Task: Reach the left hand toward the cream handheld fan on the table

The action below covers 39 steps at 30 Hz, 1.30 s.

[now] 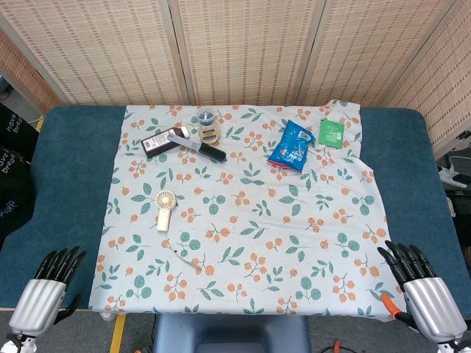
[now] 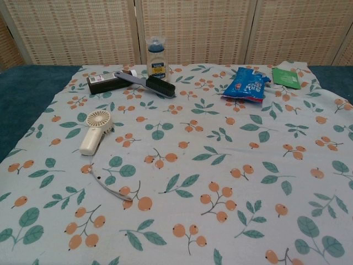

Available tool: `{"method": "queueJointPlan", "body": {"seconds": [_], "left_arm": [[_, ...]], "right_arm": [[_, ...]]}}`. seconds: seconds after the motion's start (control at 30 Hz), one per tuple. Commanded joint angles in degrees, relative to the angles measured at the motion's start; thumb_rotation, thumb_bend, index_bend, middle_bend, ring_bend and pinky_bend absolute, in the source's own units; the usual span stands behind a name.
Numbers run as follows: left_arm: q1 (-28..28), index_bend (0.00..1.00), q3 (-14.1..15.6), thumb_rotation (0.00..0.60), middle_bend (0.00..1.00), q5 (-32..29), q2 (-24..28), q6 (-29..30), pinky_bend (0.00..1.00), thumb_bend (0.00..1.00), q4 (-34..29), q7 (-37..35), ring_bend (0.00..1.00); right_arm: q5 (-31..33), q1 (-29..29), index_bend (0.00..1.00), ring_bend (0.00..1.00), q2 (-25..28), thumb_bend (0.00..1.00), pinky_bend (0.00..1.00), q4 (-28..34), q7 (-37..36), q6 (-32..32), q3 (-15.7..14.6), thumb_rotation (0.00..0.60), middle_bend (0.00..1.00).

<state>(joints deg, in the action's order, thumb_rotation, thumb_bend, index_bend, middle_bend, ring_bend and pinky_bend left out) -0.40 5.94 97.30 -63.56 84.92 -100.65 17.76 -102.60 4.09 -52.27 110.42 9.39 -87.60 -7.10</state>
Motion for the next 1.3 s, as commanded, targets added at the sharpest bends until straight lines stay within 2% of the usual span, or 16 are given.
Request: {"method": "queueJointPlan", "body": {"seconds": [0.03, 0.17, 0.2, 0.27, 0.3, 0.33, 0.37, 0.4, 0.43, 0.5, 0.6, 0.83, 1.03, 1.17, 1.3], "left_arm": [[-0.07, 0.0, 0.25, 0.6, 0.0, 0.21, -0.26, -0.43, 0.08, 0.35, 0.05, 0.49, 0.0], [-1.72, 0.0, 0.84, 0.6, 0.0, 1.24, -2.9, -3.9, 0.1, 0.4, 1.87, 0.93, 0.0], [-2.4, 0.0, 0.86, 0.6, 0.0, 1.59, -3.87, -4.94, 0.12, 0.43, 2.81, 0.44, 0.0], [-3.86, 0.0, 0.12, 0.6, 0.04, 1.34, -6.79, -6.96, 0.24, 0.48, 5.54, -0.68, 0.02], [-4.44, 0.0, -0.49, 0.6, 0.11, 1.14, -8.26, -7.46, 0.37, 0.51, 6.78, -0.98, 0.08], [-5.09, 0.0, -1.18, 0.6, 0.27, 1.04, -9.81, -7.84, 0.54, 0.56, 8.13, -1.28, 0.24], [-5.94, 0.0, -2.09, 0.6, 0.38, 0.51, -11.82, -8.64, 0.65, 0.59, 9.9, -1.56, 0.36], [-6.61, 0.0, -2.69, 0.6, 0.55, -0.46, -13.14, -9.78, 0.78, 0.64, 10.87, -1.85, 0.53], [-7.41, 0.0, -3.31, 0.6, 0.68, -1.35, -14.27, -11.03, 0.87, 0.69, 11.58, -2.17, 0.66], [-9.44, 0.0, -5.05, 0.6, 0.78, -3.23, -16.61, -13.58, 0.95, 0.76, 13.22, -2.02, 0.76], [-11.87, 0.0, -7.01, 0.6, 0.86, -5.73, -18.94, -16.61, 0.99, 0.84, 15.14, -0.86, 0.81], [-17.13, 0.0, -10.68, 0.6, 0.93, -9.76, -23.16, -21.32, 1.0, 0.89, 18.39, 1.8, 0.87], [-20.17, 0.0, -11.51, 0.6, 0.95, -11.22, -26.83, -23.09, 1.0, 0.9, 22.81, 2.69, 0.88], [-20.67, 0.0, -11.66, 0.6, 0.96, -11.55, -27.39, -23.36, 1.0, 0.9, 23.65, 2.8, 0.89], [-22.93, 0.0, -12.37, 0.6, 0.96, -11.62, -29.83, -23.79, 1.0, 0.91, 27.59, 3.55, 0.89]], "right_arm": [[-0.11, 0.03, 0.0, 0.0, 0.09, 0.21, 0.0, 0.02, -0.12, -0.06, -0.05, 0.6, 0.0], [0.48, -0.04, 0.0, 0.0, -0.1, 0.21, 0.0, -0.28, -0.24, -0.17, 0.36, 0.6, 0.0], [0.49, -0.1, 0.0, 0.0, -0.29, 0.21, 0.0, -0.44, -0.22, -0.34, 0.59, 0.6, 0.0], [0.39, -0.21, 0.0, 0.0, -0.92, 0.21, 0.0, -1.11, -0.13, -0.67, 1.03, 0.6, 0.0], [0.4, -0.26, 0.0, 0.0, -1.15, 0.21, 0.0, -1.35, -0.09, -0.63, 1.1, 0.6, 0.0], [0.17, -0.39, 0.0, 0.0, -1.36, 0.21, 0.0, -1.6, -0.2, -0.57, 1.14, 0.6, 0.0], [-0.38, -0.56, 0.0, 0.0, -1.68, 0.21, 0.0, -2.02, -0.52, -0.76, 1.26, 0.6, 0.0], [-0.78, -0.65, 0.0, 0.0, -1.98, 0.21, 0.0, -2.38, -0.69, -1.06, 1.42, 0.6, 0.0], [-1.19, -0.71, 0.0, 0.0, -2.32, 0.21, 0.0, -2.76, -0.77, -1.39, 1.59, 0.6, 0.0], [-1.72, -0.79, 0.0, 0.0, -3.14, 0.21, 0.0, -3.57, -0.66, -1.93, 1.94, 0.6, 0.0], [-0.75, -1.1, 0.0, 0.0, -4.19, 0.21, 0.0, -4.29, 0.21, -1.17, 2.39, 0.6, 0.0], [2.66, -2.1, 0.0, 0.0, -6.27, 0.21, 0.0, -4.99, 3.55, 2.99, 2.53, 0.6, 0.0], [5.14, -2.56, 0.0, 0.0, -6.91, 0.21, 0.0, -5.03, 4.82, 4.51, 2.93, 0.6, 0.0], [5.32, -2.56, 0.0, 0.0, -6.88, 0.21, 0.0, -4.99, 4.91, 4.48, 2.95, 0.6, 0.0], [6.1, -2.37, 0.0, 0.0, -6.66, 0.21, 0.0, -4.81, 5.13, 4.03, 3.15, 0.6, 0.0]]}}
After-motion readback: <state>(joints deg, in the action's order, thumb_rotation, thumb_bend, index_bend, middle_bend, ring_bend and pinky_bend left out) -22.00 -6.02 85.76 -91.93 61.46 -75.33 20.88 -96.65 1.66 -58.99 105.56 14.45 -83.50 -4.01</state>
